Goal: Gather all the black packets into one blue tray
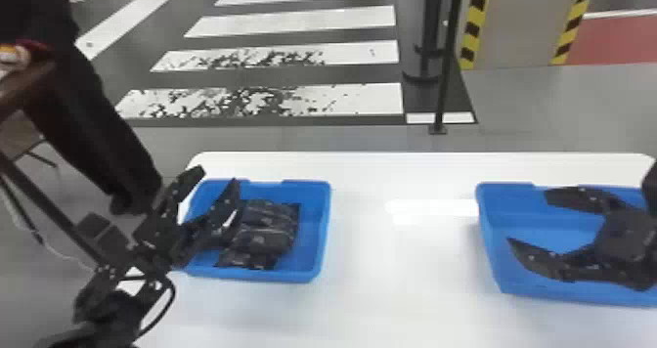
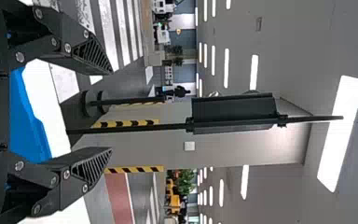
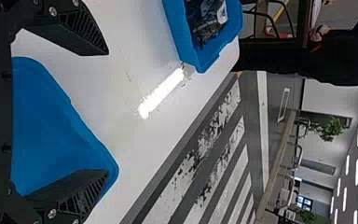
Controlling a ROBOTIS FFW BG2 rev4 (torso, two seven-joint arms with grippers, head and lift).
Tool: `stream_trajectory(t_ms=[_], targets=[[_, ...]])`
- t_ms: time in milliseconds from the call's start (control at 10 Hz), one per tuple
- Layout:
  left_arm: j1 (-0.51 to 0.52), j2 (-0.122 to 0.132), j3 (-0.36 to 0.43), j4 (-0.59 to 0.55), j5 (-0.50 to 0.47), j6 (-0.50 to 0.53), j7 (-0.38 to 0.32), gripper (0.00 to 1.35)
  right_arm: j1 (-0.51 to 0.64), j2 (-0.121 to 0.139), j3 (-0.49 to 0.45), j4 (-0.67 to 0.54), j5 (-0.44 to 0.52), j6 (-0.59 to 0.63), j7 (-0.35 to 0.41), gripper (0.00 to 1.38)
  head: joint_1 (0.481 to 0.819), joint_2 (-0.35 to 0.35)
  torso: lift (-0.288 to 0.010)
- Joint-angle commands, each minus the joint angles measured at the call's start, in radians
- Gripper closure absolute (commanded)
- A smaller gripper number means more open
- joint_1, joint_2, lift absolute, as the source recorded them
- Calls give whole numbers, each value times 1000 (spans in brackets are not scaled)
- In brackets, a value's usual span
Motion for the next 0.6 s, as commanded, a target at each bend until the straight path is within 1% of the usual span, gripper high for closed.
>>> stream_trajectory(t_ms=[0, 100, 200, 300, 400, 500], targets=[[60, -19, -11, -47, 75, -26, 4, 171, 35, 3, -27, -25, -58, -24, -37, 128, 695, 145, -110], [143, -45, 7, -150, 69, -1, 24, 180, 94, 13, -67, -67, -132, -34, -98, 122, 695, 138, -110], [244, -74, 37, -258, 61, 26, 46, 183, 143, 24, -105, -71, -215, -64, -147, 124, 695, 128, -110], [342, -96, 45, -351, 63, 36, 70, 196, 217, 38, -137, -96, -311, -98, -220, 127, 695, 119, -110], [428, -114, 45, -435, 63, 45, 96, 202, 298, 68, -185, -140, -397, -137, -301, 128, 695, 111, -110], [501, -129, 45, -496, 65, 45, 112, 202, 374, 101, -226, -187, -447, -181, -375, 128, 695, 90, -110]])
